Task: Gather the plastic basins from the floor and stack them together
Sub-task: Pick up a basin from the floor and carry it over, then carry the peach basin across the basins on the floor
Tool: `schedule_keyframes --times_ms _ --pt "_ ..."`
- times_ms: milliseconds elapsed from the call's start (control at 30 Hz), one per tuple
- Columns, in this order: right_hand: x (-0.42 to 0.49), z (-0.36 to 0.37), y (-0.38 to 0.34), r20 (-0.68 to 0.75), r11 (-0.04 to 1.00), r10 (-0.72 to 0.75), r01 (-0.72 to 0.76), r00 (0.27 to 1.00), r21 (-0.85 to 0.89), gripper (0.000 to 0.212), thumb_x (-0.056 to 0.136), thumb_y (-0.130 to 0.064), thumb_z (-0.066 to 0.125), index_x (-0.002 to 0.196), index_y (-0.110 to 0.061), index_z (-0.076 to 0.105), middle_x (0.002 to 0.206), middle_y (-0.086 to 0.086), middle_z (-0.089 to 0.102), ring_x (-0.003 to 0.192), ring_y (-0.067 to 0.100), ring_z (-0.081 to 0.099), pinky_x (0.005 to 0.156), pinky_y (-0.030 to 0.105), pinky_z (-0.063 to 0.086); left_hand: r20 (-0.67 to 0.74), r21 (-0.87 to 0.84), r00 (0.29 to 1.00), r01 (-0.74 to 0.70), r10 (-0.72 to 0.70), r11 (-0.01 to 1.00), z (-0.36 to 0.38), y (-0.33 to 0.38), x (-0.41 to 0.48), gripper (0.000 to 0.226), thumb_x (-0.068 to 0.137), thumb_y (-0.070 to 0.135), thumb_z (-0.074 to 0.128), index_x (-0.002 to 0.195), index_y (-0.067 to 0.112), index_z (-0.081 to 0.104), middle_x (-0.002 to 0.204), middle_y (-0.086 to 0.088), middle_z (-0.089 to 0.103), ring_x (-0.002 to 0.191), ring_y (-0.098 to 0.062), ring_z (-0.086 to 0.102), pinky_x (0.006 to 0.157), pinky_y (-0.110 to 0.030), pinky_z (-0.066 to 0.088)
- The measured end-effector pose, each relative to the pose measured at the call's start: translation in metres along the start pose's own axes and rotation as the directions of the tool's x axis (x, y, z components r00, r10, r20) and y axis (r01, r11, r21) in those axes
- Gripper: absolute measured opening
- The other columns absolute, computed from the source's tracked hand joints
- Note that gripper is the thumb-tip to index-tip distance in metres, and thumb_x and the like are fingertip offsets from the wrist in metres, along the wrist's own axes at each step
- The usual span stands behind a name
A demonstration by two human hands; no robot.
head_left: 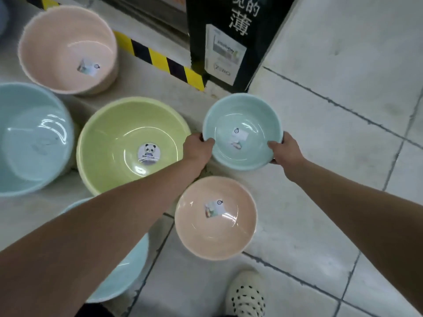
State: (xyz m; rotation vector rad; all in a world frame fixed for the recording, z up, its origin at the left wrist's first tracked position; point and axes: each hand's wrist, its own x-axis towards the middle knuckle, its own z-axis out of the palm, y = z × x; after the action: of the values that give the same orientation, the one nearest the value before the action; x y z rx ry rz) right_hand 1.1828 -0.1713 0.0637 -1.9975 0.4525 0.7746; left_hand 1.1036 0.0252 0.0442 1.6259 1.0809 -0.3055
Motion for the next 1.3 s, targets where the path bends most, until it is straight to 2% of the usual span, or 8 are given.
schedule_keyframes --times_ms 133,267,500,633,767,1000,1133,1300 --pt "0.011 0.000 0.036 0.012 0.990 0.035 -0.036 0.999 0.135 0.026 0.098 -0.002 0.048 0.121 -0.017 0.048 0.096 -0.007 0.058 0.080 0.010 0.061 0.051 0.021 0.055 -0.006 0.094 1.000 -0.023 0.024 0.995 0.024 -0.015 0.010 0.021 0.089 0.012 0.058 0.106 0.003 0.067 0.099 -0.015 0.069 0.091 -0.031 0.062 0.076 -0.029 0.046" --pt "0.000 0.000 0.061 0.169 0.955 0.108 -0.149 0.980 0.256 0.047 0.095 -0.017 0.063 0.136 -0.023 0.042 0.122 -0.006 0.060 0.110 0.016 0.062 0.088 0.037 0.055 0.043 0.073 0.999 -0.022 0.018 0.997 0.023 -0.026 -0.002 0.035 0.096 0.034 0.058 0.120 0.009 0.063 0.115 -0.011 0.069 0.106 -0.030 0.063 0.091 -0.034 0.049" --pt "-0.078 0.023 0.130 0.195 0.952 0.293 -0.267 0.936 -0.150 0.120 0.059 -0.068 0.074 0.157 -0.029 0.017 0.144 0.009 0.049 0.124 0.028 0.057 0.105 0.051 0.047 0.080 0.319 0.997 -0.015 -0.011 0.948 -0.002 -0.098 -0.060 0.072 0.082 0.070 0.056 0.131 0.016 0.057 0.130 -0.006 0.064 0.122 -0.027 0.058 0.103 -0.039 0.045" --pt "-0.102 0.042 0.168 0.113 0.886 0.424 -0.386 0.898 -0.257 0.083 0.078 -0.040 0.077 0.148 -0.017 0.038 0.128 0.012 0.060 0.109 0.032 0.064 0.083 0.046 0.059 0.054 0.378 0.989 0.107 -0.137 0.920 -0.020 -0.144 -0.082 0.045 0.085 0.035 0.070 0.121 0.009 0.059 0.118 -0.013 0.067 0.112 -0.032 0.062 0.089 -0.034 0.047" --pt "-0.127 0.044 0.183 0.057 0.849 0.411 -0.359 0.910 -0.388 0.044 0.080 -0.008 0.073 0.122 -0.008 0.063 0.102 0.015 0.067 0.092 0.034 0.063 0.070 0.037 0.053 0.106 0.358 0.953 0.229 -0.283 0.905 -0.046 -0.172 -0.104 0.023 0.085 0.002 0.055 0.105 0.001 0.066 0.098 -0.015 0.069 0.094 -0.029 0.065 0.069 -0.025 0.040" --pt "-0.197 0.041 0.063 0.235 0.929 0.339 -0.286 0.911 -0.235 0.043 0.070 0.004 0.062 0.112 -0.008 0.062 0.086 0.012 0.066 0.073 0.028 0.060 0.061 0.033 0.049 -0.018 -0.002 0.963 0.271 -0.271 0.963 -0.136 -0.142 -0.177 0.017 0.086 0.031 0.062 0.075 0.018 0.062 0.079 -0.006 0.067 0.079 -0.025 0.061 0.071 -0.034 0.045" --pt "-0.244 0.081 -0.036 0.398 0.940 0.270 -0.150 0.877 -0.306 0.049 0.064 -0.006 0.063 0.113 -0.009 0.062 0.092 0.013 0.068 0.078 0.030 0.063 0.060 0.033 0.053 -0.112 -0.488 0.909 0.302 -0.402 0.819 -0.216 -0.101 -0.225 0.019 0.093 0.035 0.060 0.089 0.019 0.069 0.085 -0.004 0.072 0.083 -0.024 0.069 0.081 -0.036 0.054" --pt "-0.321 0.140 -0.129 0.532 0.929 0.162 0.053 0.831 -0.366 0.029 0.087 0.007 0.053 0.109 -0.009 0.063 0.090 0.011 0.067 0.080 0.027 0.060 0.067 0.035 0.051 -0.196 -0.722 0.863 0.195 -0.466 0.664 -0.318 -0.092 -0.303 0.016 0.094 0.033 0.061 0.094 0.021 0.071 0.087 -0.005 0.076 0.082 -0.026 0.073 0.079 -0.041 0.059"
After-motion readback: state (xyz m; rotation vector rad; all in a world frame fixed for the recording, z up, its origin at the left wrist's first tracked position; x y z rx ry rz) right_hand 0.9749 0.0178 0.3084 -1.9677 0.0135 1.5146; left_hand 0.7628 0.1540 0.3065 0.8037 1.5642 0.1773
